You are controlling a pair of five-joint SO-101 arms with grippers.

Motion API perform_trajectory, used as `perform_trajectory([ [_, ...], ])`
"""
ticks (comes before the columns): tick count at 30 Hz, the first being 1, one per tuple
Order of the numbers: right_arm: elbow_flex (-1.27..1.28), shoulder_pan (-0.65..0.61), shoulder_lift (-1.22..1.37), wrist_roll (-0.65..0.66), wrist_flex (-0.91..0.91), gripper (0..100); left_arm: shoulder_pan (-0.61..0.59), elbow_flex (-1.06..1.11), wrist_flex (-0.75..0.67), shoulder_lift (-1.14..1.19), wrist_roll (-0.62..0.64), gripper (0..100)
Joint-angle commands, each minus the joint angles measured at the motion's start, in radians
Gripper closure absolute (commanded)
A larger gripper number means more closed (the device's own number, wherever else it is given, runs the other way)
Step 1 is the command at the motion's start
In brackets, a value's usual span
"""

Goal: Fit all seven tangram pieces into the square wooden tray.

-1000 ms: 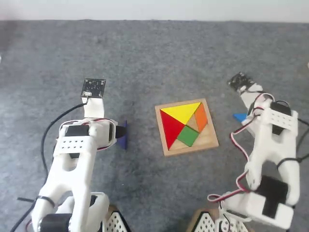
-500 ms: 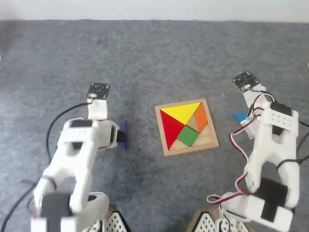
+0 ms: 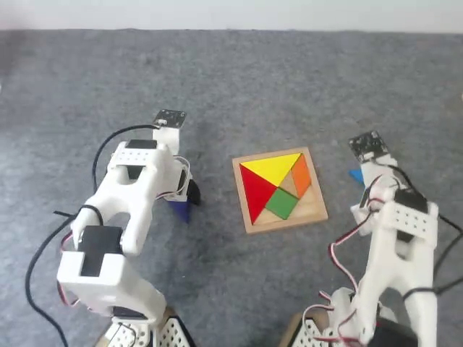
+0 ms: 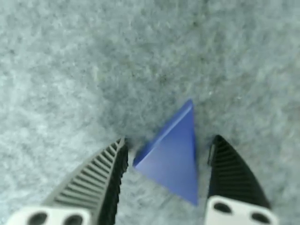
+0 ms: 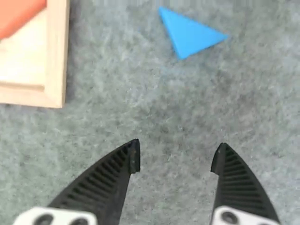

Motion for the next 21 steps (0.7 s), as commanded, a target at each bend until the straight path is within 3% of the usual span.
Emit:
perform_trajectory([
  [1,0.011,-0.007,-0.076,-0.009,-0.010,72.8,0.008,-0.030,0.044,-0.002,0.018,75],
  [13,0.097,-0.007,-0.082,-0.014,-0.016,72.8,0.009,-0.025,0.081,-0.002,0.020,73],
  [21,0.107,-0.028,-0.082,-0.017,-0.016,72.8,0.058,-0.005,0.063,-0.002,0.020,81],
])
